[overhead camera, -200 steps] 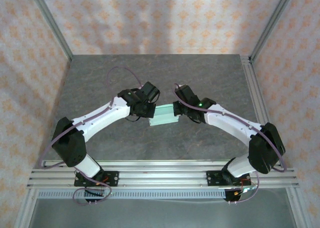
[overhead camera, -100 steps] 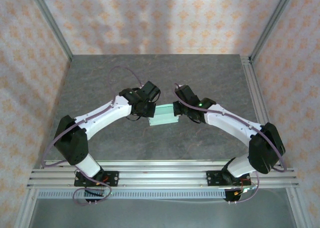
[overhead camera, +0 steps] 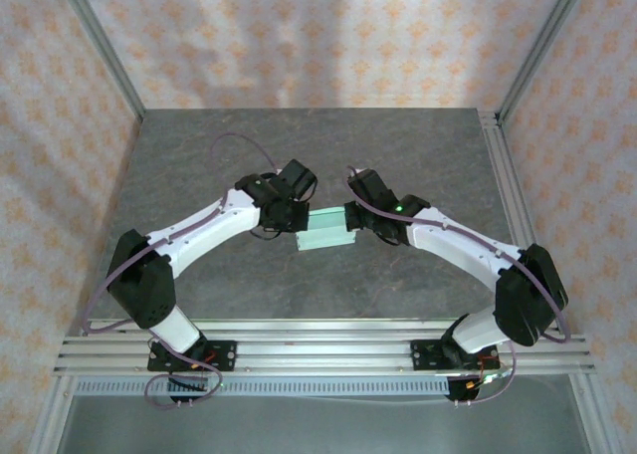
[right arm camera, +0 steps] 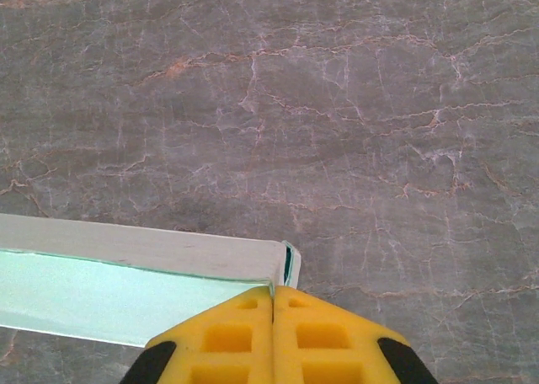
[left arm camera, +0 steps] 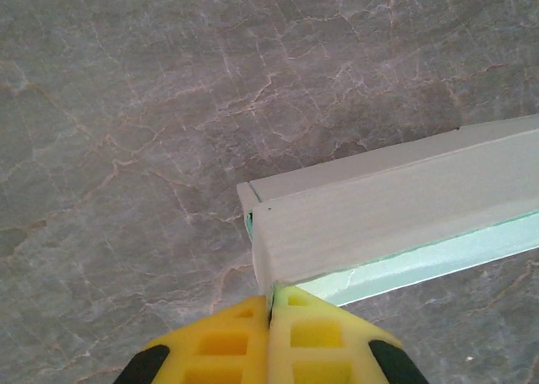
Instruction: Fold the paper box
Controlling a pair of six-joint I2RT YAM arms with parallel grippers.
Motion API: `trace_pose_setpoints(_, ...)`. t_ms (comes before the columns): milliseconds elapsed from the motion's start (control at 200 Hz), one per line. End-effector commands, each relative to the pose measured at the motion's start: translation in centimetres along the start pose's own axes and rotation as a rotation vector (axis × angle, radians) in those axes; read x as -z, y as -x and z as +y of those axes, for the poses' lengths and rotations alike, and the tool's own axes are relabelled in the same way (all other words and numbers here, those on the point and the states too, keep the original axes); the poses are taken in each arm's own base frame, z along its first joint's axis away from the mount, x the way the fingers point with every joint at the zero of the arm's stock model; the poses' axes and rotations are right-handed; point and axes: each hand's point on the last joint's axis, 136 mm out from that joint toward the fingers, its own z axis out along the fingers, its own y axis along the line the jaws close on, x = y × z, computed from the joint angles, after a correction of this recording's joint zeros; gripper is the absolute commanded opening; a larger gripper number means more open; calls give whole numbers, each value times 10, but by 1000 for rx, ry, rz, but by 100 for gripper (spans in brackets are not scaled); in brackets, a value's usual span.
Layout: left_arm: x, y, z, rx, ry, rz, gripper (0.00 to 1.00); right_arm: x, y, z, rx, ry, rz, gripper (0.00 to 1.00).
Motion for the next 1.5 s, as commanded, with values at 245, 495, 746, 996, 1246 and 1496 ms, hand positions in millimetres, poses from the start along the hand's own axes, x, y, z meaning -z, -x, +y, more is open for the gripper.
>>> trace_pose_setpoints(245,11,0,-12,177,-146,34,0,3,-6,-1,45,-27,18,2)
trace_pose_setpoints(495,10,1,-7,177,-136,30,0,4,-7,-1,42,-27,16,2)
trace_pose_setpoints(746,-8,-11,9,182,-59,48,0,-2,-14,-1,46,-11,3,2)
trace_pose_setpoints(996,-18,-19,12,177,-37,66,0,-16,-30,0,29,31,-26,1)
trace_pose_setpoints(1246,-26,-25,13,170,-18,76,0,-10,-28,1,50,52,-66,7)
trace_pose_setpoints(1496,-30,-29,16,154,14,77,0,35,9,10,39,151,-293,52)
